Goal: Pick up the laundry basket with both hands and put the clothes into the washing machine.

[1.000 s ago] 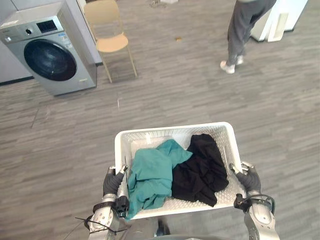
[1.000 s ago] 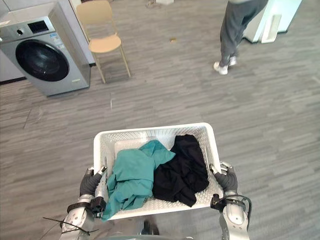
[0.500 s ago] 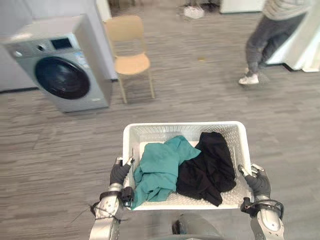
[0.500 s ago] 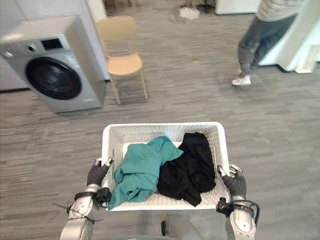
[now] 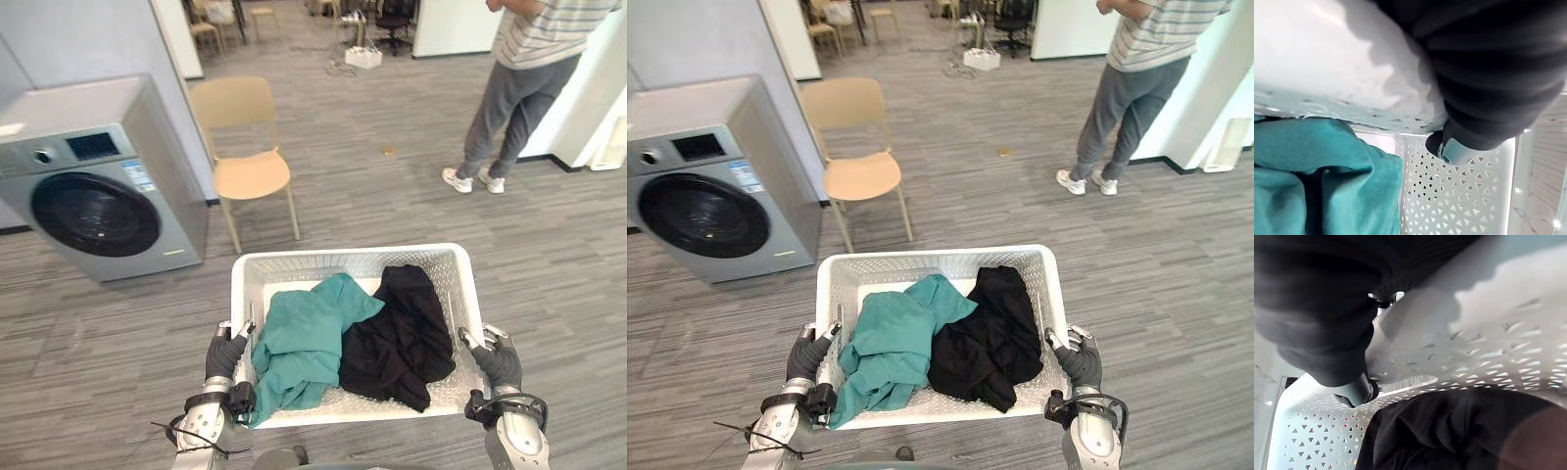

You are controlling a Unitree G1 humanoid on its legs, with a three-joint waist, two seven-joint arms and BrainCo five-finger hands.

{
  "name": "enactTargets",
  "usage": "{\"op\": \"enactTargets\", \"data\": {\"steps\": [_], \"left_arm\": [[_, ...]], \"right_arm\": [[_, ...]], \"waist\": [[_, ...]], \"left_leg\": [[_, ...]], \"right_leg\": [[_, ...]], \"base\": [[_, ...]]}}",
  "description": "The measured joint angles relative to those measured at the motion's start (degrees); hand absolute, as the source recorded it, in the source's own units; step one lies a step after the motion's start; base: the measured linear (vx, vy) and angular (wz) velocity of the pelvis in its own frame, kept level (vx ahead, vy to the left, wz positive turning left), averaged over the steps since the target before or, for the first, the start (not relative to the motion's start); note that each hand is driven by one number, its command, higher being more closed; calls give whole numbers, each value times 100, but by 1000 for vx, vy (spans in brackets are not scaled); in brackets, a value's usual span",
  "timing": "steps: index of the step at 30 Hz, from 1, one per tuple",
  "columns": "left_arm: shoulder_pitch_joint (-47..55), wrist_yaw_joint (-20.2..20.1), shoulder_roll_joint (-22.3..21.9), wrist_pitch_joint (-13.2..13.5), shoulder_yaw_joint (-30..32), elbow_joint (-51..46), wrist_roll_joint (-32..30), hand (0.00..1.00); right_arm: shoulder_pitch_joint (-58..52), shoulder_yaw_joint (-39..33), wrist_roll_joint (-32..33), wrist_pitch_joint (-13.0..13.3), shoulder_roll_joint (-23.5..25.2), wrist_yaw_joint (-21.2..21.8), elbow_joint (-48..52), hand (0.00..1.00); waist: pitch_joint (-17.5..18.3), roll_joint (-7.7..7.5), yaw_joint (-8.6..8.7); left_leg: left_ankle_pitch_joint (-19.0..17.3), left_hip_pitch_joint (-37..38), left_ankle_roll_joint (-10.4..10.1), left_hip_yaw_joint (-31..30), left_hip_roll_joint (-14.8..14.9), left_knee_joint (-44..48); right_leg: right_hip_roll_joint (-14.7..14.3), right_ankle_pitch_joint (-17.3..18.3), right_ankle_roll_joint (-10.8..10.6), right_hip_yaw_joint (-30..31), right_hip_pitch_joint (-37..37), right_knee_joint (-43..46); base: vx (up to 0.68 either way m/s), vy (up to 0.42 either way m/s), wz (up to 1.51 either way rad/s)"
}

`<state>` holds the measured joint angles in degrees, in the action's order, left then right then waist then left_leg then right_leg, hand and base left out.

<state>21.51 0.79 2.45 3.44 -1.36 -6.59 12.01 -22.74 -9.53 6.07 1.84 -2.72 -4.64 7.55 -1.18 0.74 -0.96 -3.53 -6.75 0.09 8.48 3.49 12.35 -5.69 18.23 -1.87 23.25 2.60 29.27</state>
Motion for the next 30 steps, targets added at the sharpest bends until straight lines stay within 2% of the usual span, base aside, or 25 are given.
{"op": "enactTargets", "data": {"steps": [1, 2, 10, 15, 17, 18, 21, 22, 23, 24, 25, 26, 27, 28, 29, 30], "left_arm": [[-33, 15, 0, 2, -10, 1, 1, 100], [65, -80, -147, -79, -141, 228, -57, 100], [27, -82, -83, -79, -152, 321, -57, 100], [-422, -80, 240, -79, -360, 1324, -50, 100], [-684, -80, 419, -105, -510, 1851, -44, 100], [-741, -81, 456, -127, -562, 1938, -43, 100], [-930, -84, 494, -208, -698, 2219, -36, 100], [-936, -80, 493, -206, -695, 2218, -17, 100], [-940, -79, 483, -202, -691, 2216, 13, 100], [-959, -77, 436, -197, -644, 2175, 77, 100], [-927, -73, 421, -192, -538, 2069, 107, 100], [-899, -72, 413, -191, -483, 2000, 143, 100], [-856, -76, 326, -141, -361, 1908, 265, 100], [-805, -78, 246, -125, -323, 1890, 318, 100], [-751, -74, 167, -78, -313, 1887, 386, 100], [-714, -68, 126, -62, -300, 1887, 415, 100]], "right_arm": [[0, -20, 0, 0, 17, 5, -2, 100], [-137, -246, 36, 172, -7, 219, -503, 100], [-143, -247, 198, 220, -6, 325, -813, 100], [-185, -299, 574, 201, -10, 537, -1644, 100], [-192, -387, 771, 161, 20, 687, -2145, 100], [-197, -406, 813, 157, 21, 716, -2255, 100], [-238, -434, 1009, 147, -10, 754, -2428, 100], [-239, -471, 1017, 148, -10, 827, -2428, 100], [-222, -487, 1020, 148, -24, 855, -2426, 100], [-102, -476, 1021, 147, -86, 865, -2419, 100], [29, -380, 1022, 147, -166, 867, -2370, 100], [98, -337, 1023, 142, -203, 867, -2304, 100], [135, -303, 1022, 152, -307, 884, -2040, 100], [231, -334, 1013, 150, -409, 891, -2036, 100], [431, -351, 988, 128, -537, 941, -2103, 100], [543, -339, 949, 111, -594, 944, -2154, 100]], "waist": [[-3, 4, 10], [130, 41, 4], [130, 41, 25], [133, 18, 191], [88, -33, 346], [86, -32, 369], [-23, -157, 409], [-72, -173, 406], [-109, -155, 384], [-322, -78, 293], [-563, -68, 207], [-634, -85, 140], [-708, -78, -3], [-715, -32, -8], [-708, 29, -50], [-700, 18, -147]], "left_leg": [[-2, 161, 3, 42, -9, -167], [51, 692, -180, 31, -207, -946], [38, 724, -218, 127, -192, -1070], [150, 577, -172, 13, -183, -1138], [188, 448, -189, -191, -176, -1130], [198, 426, -193, -255, -173, -1129], [205, 158, -204, -732, -202, -894], [156, -49, -195, -1045, -222, -582], [69, -176, -203, -1201, -229, -337], [-126, -363, -258, -1435, -194, 280], [-214, -531, -342, -1591, -233, 961], [-234, -669, -373, -1639, -299, 1304], [-363, -1054, -541, -1660, -454, 1834], [-510, -1045, -655, -1678, -445, 1668], [-635, -967, -331, -1550, -454, 1270], [-634, -968, -328, -1422, -474, 1142]], "right_leg": [[159, 88, -73, 68, -63, -284], [790, -954, -439, 218, -479, -1854], [768, -956, -436, 364, -556, -1921], [781, -1072, -416, 321, -578, -2119], [784, -1087, -413, 145, -594, -2158], [780, -1087, -413, 88, -594, -2150], [746, -1086, -412, -273, -609, -2043], [729, -1085, -411, -436, -607, -1958], [703, -1080, -403, -526, -587, -1898], [617, -1055, -366, -686, -448, -1759], [595, -935, -239, -856, -249, -1610], [622, -776, -163, -932, -187, -1533], [729, -276, -51, -1123, -184, -1378], [708, -209, 7, -1237, -194, -1336], [815, -166, -62, -1385, -268, -1273], [909, -152, -86, -1385, -308, -1272]], "base": [[275, 89, -44], [112, 37, -17], [-2, -3, -6], [31, -27, 9], [53, -45, 41], [40, -46, 53], [25, -27, 75], [-2, -22, 77], [-43, -39, 95], [-87, -50, 94], [-118, -47, 91], [-224, -16, 107], [-175, 4, 100], [-215, 29, 127], [-108, 45, 83], [-112, 76, 73]]}}
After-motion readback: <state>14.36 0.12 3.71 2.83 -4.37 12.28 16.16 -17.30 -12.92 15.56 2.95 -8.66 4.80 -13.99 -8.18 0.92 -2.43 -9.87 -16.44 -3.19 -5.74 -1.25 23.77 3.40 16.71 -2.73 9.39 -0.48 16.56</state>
